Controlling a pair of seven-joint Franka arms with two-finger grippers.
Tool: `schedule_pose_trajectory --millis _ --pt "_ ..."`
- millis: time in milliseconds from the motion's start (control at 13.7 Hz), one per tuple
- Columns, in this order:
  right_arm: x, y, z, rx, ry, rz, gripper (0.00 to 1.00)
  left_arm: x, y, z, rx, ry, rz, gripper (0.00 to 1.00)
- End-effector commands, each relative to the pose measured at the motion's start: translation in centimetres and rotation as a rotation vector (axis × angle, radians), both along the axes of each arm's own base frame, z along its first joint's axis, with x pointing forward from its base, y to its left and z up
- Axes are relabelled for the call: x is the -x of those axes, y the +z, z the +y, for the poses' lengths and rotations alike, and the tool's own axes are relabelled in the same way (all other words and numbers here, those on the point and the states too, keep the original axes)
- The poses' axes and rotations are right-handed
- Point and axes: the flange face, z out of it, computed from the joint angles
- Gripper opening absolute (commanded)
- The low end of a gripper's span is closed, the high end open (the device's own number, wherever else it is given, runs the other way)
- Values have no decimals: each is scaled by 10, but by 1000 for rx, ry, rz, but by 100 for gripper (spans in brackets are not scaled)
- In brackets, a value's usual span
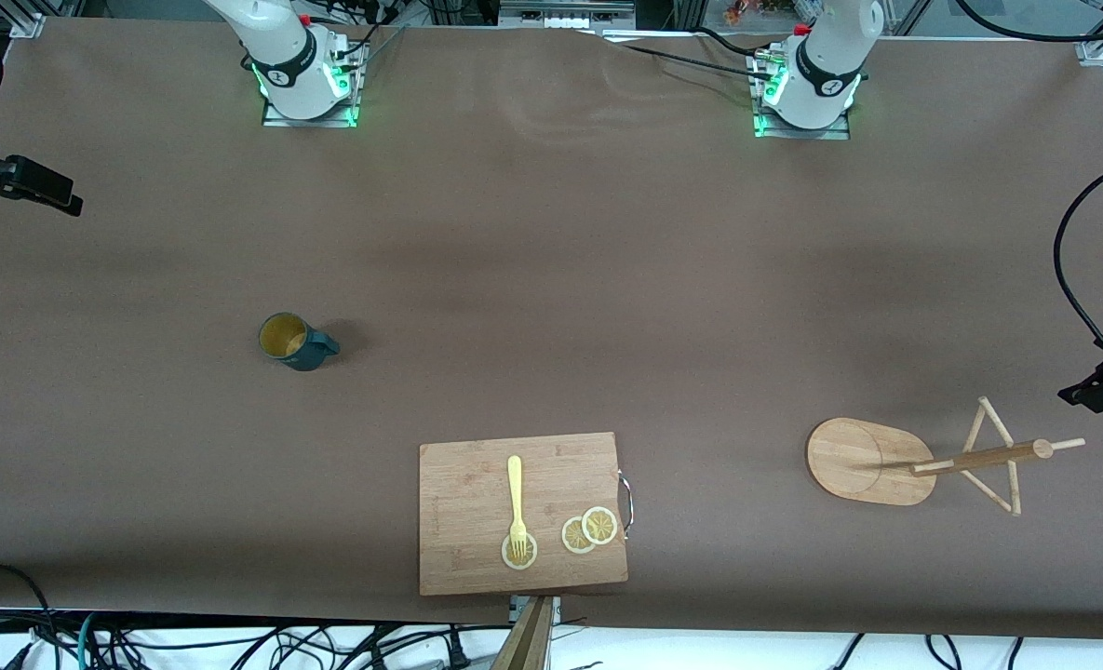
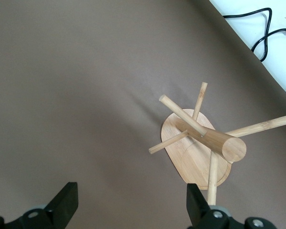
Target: Pass cup and hang on rack
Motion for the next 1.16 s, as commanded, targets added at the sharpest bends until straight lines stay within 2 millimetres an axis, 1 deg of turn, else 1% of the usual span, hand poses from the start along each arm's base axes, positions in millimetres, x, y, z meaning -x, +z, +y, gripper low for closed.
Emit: schedule_pose_trajectory --millis 0,291,437,509,582,655,801,1019,1092 --pt "-1 5 -2 2 8 -7 100 2 7 1 -8 -11 1 100" --pt "-2 5 -3 2 8 -13 100 2 5 0 -8 -13 6 100" --pt "-2 4 -2 1 8 -12 100 3 9 1 -3 -21 -1 100" --pt "-2 5 -3 2 8 -13 100 1 10 -4 0 -29 -3 100" --pt "-2 5 -3 2 8 -13 100 4 17 -10 2 -38 -5 100" --pt "-2 5 -3 2 8 -13 100 10 30 -22 17 -53 5 100" --pt "-2 4 -2 1 8 -12 100 16 40 -57 35 -120 45 100" --pt "-3 2 -3 2 10 -7 100 31 55 -117 63 -313 122 100" --pt "-3 2 -3 2 8 -7 100 43 75 -136 59 -369 122 100"
